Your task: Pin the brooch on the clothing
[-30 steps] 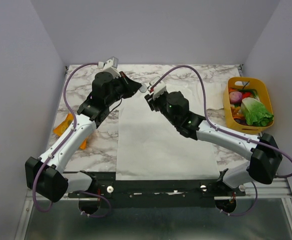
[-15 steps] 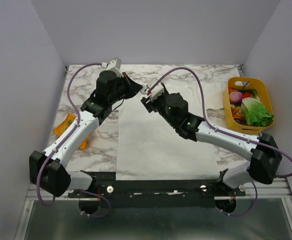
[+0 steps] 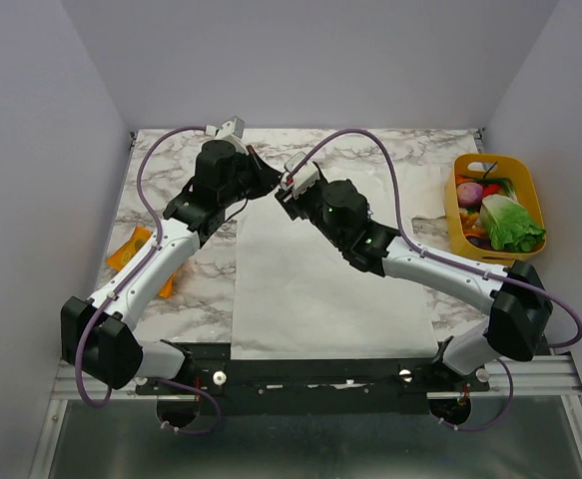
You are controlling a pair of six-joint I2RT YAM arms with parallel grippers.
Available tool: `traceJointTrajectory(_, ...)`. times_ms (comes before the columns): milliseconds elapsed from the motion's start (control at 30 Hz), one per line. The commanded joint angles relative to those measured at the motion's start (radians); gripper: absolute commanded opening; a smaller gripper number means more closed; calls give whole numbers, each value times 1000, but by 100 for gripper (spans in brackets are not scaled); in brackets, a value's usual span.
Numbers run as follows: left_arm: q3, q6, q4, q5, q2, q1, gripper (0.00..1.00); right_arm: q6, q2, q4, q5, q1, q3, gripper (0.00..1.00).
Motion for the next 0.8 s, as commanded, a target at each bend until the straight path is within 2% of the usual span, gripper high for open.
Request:
traceJointTrajectory(0,31,9,2,4,-13,-9,0,-20,34,-20,-23,10,48,62)
traceJointTrajectory(100,31,9,5,7,-18,-9,0,-20,51,-39,-22,9,65,56)
traceJointTrajectory(200,31,11,4,17,-20,-9,0,-21,57,-40,-36,9,67,53)
traceJointTrajectory(400,29,15,8,33,-24,-9,0,-29,73,-51,-37,9,78,38)
traceJointTrajectory(567,31,32,32,77,-21,-9,0,-21,83,-71,-13,10,95,16)
traceJointTrajectory(667,38,46,30,105,-12,-9,8,-18,83,-80,-7,10,102,12)
traceJointTrajectory(767,49,77,27,120,-7,-9,26,-20,79,-88,-2,9,104,7)
